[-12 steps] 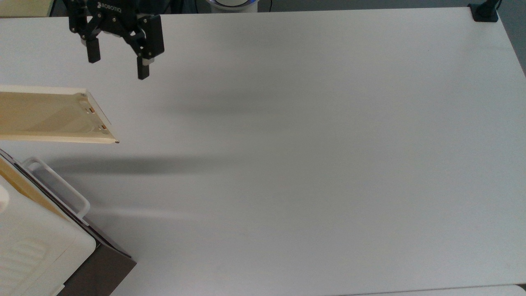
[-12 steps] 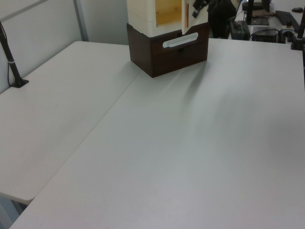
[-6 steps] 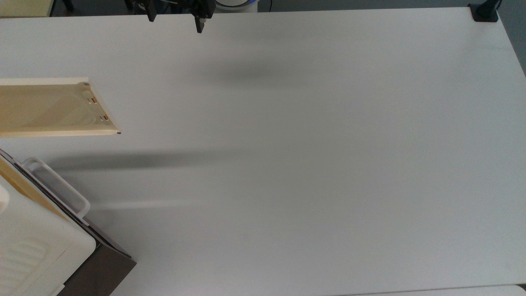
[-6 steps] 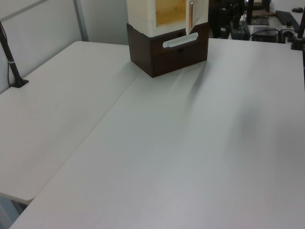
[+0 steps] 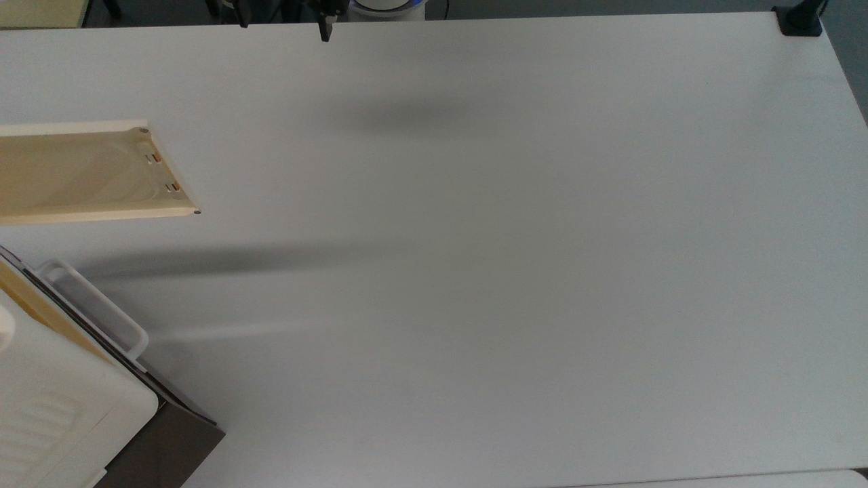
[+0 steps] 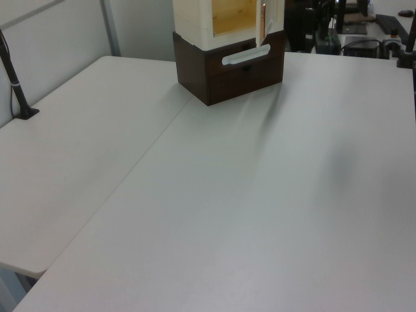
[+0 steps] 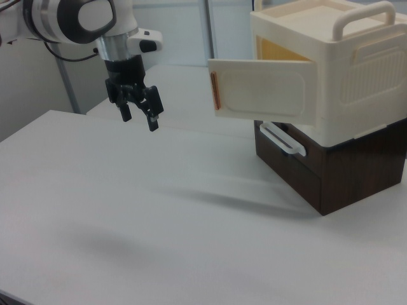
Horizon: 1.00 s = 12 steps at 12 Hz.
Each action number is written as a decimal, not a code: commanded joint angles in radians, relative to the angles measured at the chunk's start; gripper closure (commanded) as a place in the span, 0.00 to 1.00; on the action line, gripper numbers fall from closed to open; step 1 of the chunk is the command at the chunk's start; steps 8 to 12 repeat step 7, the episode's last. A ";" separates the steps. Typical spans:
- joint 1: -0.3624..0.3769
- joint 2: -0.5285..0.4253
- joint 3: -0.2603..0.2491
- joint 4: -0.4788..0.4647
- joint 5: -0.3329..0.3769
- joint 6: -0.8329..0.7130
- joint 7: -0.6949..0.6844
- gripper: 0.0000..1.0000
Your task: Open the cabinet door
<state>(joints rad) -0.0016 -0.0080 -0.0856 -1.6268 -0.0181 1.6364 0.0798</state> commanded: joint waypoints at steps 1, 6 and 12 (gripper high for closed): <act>-0.015 0.028 -0.016 0.060 0.032 -0.021 -0.048 0.00; -0.053 0.031 -0.016 0.064 0.032 -0.017 -0.051 0.00; -0.061 0.031 -0.016 0.065 0.033 -0.013 -0.051 0.00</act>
